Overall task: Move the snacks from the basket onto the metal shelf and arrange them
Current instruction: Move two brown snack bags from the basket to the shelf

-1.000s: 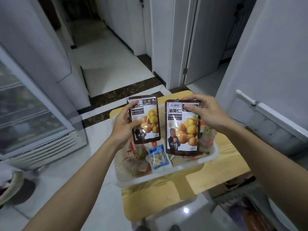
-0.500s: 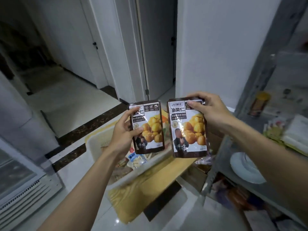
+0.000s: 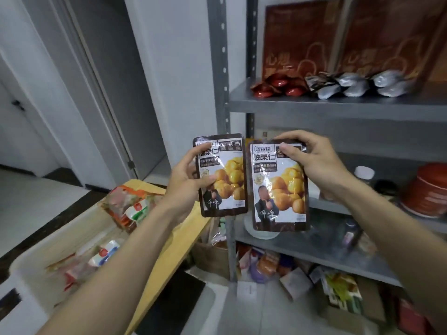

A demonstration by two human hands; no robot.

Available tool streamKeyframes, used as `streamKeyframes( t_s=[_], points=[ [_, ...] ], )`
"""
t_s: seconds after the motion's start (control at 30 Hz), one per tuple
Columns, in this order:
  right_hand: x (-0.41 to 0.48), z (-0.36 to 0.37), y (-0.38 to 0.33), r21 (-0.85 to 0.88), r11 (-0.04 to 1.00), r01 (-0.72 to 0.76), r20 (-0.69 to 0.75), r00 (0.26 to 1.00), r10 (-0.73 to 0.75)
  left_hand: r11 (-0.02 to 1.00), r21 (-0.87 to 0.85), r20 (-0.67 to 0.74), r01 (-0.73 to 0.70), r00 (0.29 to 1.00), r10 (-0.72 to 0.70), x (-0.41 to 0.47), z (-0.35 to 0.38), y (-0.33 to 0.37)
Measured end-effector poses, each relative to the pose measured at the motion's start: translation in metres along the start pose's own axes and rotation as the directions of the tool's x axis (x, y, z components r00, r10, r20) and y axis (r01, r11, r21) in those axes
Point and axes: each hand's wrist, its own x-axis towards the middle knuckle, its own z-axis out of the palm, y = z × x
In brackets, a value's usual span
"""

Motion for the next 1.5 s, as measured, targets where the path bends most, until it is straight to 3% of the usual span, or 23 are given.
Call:
streamKeyframes(
  t_s=[0.23, 0.53, 0.93, 1.07, 1.17, 1.27, 1.5],
  points=[
    [0.0, -0.145, 0.013, -0.011, 1.0, 0.017, -0.205, 0.979, -0.019, 0.997, -0.038, 0.182, -0.065, 0.981, 0.071, 0.053, 0.159, 0.019],
    [0.038, -0.301, 0.026, 0.024, 1.0, -0.01, -0.407, 0.913, 0.019, 0.989, -0.104, 0.206, -0.101, 0.971, 0.12, 0.133, 0.31, 0.048],
    [0.209, -0.364, 0.042, 0.065, 0.997, -0.035, -0.433, 0.899, 0.06, 0.995, -0.018, 0.188, -0.098, 0.977, 0.099, 0.317, 0.341, 0.085],
    [0.252, -0.384, 0.072, 0.043, 0.985, -0.17, -0.402, 0.899, 0.173, 0.997, 0.07, 0.264, -0.026, 0.965, 0.007, 0.371, 0.354, 0.076],
    [0.269, -0.396, 0.098, 0.068, 0.962, -0.266, -0.383, 0.883, 0.271, 0.961, 0.272, 0.312, -0.055, 0.95, -0.034, 0.393, 0.362, 0.067],
    [0.278, -0.402, 0.118, 0.097, 0.944, -0.315, -0.358, 0.874, 0.329, 0.927, 0.368, 0.356, -0.079, 0.933, -0.061, 0.403, 0.364, 0.057],
    [0.284, -0.412, 0.142, -0.059, 0.926, -0.372, -0.396, 0.86, 0.321, 0.916, 0.39, 0.395, -0.09, 0.915, -0.079, 0.417, 0.365, 0.038]
  ],
)
